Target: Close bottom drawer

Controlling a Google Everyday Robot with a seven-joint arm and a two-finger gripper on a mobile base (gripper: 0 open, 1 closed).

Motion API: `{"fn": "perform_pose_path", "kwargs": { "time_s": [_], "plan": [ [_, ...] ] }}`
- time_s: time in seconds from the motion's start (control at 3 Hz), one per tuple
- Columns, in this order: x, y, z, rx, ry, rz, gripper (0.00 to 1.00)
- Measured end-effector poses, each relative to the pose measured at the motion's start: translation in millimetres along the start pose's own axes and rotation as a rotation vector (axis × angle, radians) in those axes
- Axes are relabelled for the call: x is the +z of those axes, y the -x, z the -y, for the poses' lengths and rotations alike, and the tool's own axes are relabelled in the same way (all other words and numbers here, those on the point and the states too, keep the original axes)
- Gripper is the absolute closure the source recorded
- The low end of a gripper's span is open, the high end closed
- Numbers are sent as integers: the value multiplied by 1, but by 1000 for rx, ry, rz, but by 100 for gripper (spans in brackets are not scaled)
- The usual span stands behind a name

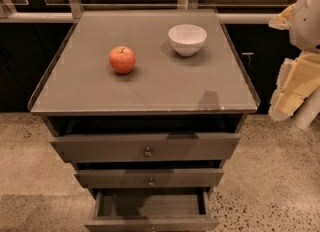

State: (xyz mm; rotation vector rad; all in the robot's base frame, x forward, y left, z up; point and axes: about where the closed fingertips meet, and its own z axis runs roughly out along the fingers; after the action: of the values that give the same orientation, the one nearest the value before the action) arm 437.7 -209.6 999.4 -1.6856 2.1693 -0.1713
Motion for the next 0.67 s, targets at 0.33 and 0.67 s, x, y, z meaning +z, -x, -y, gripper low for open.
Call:
{"fn": "perform_pose_path", "kwargs": {
  "time_s": [0.33, 0.67],
  "plan": [
    [0, 0, 0, 0, 0, 0, 0],
    [9, -8, -13, 31, -4, 17, 0]
  ]
}}
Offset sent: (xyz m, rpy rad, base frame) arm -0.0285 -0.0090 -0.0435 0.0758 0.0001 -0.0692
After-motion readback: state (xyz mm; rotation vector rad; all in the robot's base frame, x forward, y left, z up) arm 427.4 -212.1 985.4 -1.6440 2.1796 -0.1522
